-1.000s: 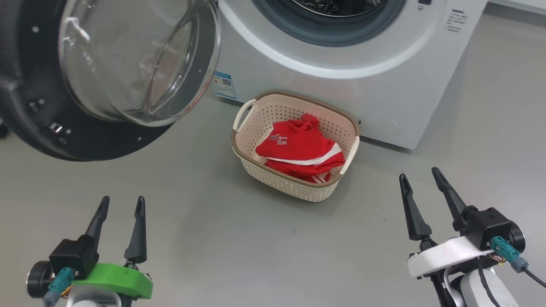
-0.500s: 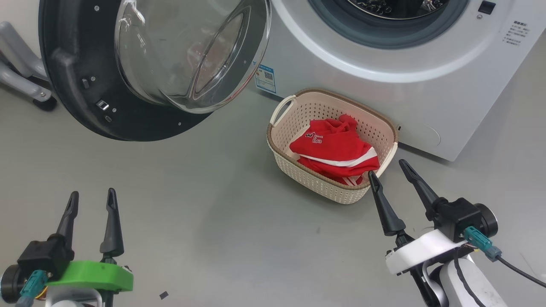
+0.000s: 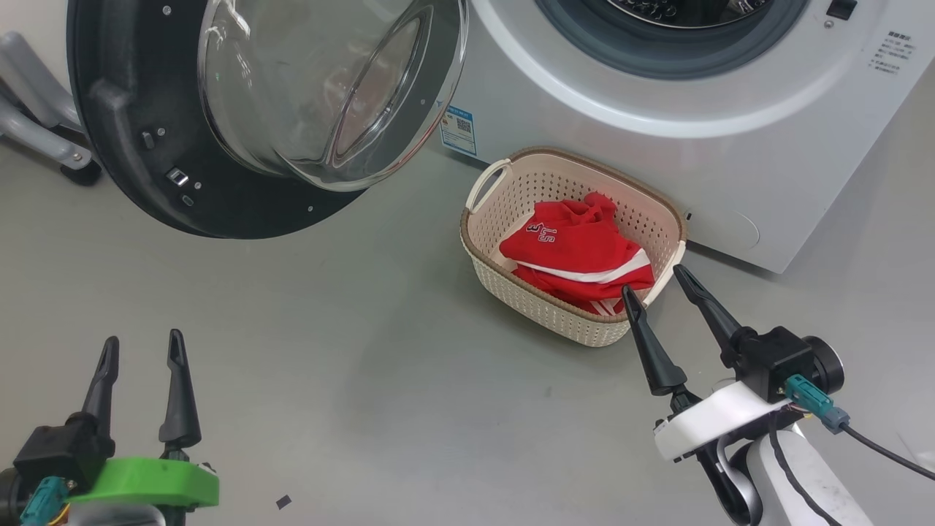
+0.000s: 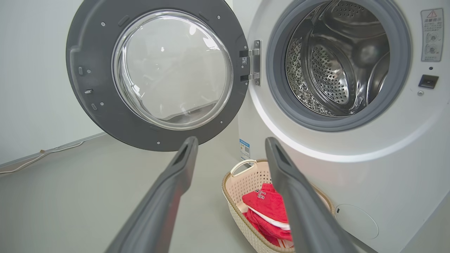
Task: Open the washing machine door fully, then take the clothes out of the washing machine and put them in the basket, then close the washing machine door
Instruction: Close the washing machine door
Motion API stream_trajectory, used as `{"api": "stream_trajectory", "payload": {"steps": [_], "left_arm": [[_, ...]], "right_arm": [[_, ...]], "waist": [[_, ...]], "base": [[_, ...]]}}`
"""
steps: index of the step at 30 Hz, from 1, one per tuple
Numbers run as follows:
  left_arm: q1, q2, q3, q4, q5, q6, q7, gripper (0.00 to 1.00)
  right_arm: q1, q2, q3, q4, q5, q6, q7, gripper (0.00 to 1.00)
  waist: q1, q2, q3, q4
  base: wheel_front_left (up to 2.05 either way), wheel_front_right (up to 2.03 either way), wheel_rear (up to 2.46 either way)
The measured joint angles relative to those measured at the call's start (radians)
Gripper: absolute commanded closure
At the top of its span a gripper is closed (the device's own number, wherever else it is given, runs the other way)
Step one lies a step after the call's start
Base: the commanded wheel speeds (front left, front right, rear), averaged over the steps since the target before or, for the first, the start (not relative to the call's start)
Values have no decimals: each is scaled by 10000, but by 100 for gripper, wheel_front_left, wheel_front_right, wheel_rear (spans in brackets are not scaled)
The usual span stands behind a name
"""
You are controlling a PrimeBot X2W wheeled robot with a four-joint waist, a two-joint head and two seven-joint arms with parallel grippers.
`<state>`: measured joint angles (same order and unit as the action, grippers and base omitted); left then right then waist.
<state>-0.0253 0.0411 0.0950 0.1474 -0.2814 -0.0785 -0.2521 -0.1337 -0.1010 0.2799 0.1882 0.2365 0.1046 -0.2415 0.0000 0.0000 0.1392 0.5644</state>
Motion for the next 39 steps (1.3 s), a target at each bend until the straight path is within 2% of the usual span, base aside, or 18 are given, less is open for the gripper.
{"api": "stream_trajectory", "payload": {"steps": [39], "left_arm": [[95, -42, -2, -127, 4, -15, 0, 0]], "right_arm": [[-47, -13, -127, 341, 96, 0, -13, 0]], "waist": [[0, 0, -6, -57]], "base": [[0, 0, 0]]}}
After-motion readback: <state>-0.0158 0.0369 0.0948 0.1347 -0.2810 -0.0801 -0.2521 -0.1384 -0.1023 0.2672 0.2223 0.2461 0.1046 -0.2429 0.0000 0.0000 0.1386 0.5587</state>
